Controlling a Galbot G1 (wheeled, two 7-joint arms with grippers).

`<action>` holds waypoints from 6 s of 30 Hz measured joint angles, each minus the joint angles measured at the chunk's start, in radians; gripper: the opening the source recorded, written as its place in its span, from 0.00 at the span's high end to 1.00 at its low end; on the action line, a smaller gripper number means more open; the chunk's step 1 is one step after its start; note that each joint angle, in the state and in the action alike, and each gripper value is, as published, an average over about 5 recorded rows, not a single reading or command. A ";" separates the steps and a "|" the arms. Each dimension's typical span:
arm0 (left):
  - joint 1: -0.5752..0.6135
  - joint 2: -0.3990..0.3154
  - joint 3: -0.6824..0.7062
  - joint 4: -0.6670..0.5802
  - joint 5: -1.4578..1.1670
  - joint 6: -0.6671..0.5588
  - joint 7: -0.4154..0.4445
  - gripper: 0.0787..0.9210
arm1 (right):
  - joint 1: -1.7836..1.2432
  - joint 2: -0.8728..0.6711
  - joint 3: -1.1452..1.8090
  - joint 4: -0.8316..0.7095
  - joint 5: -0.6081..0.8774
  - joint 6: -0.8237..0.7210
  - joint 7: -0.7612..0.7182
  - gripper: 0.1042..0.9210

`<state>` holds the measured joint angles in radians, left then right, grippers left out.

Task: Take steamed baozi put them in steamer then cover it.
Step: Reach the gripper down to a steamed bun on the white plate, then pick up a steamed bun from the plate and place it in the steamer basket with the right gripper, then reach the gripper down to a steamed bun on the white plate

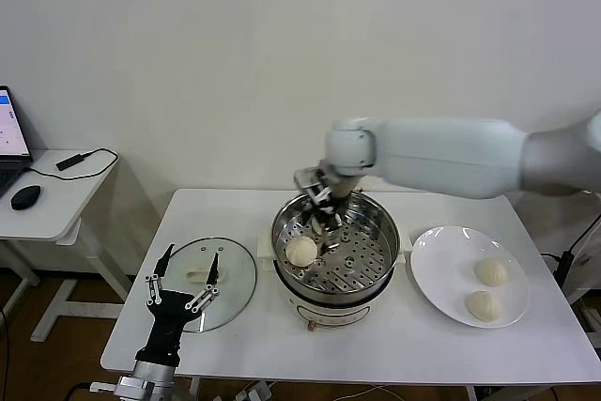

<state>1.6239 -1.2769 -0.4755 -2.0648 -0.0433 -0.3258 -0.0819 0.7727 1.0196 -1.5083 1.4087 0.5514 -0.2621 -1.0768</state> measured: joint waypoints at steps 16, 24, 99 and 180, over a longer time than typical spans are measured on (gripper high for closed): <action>0.005 -0.003 0.008 -0.013 0.005 0.006 0.000 0.12 | -0.054 -0.443 0.040 -0.035 -0.230 0.204 -0.172 0.12; 0.010 -0.006 0.001 -0.012 0.006 0.006 -0.002 0.12 | -0.240 -0.509 0.127 -0.121 -0.325 0.260 -0.151 0.12; 0.016 -0.008 0.001 -0.015 0.011 -0.011 -0.009 0.12 | 0.043 -0.205 0.056 0.134 -0.409 0.612 -0.070 0.35; -0.002 0.009 -0.004 0.006 0.004 -0.014 -0.023 0.12 | -0.137 -0.343 0.286 -0.292 -0.430 0.550 -0.195 0.12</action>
<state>1.6215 -1.2674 -0.4793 -2.0592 -0.0390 -0.3398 -0.1045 0.6361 0.6769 -1.2220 1.1171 0.1218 0.2880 -1.2720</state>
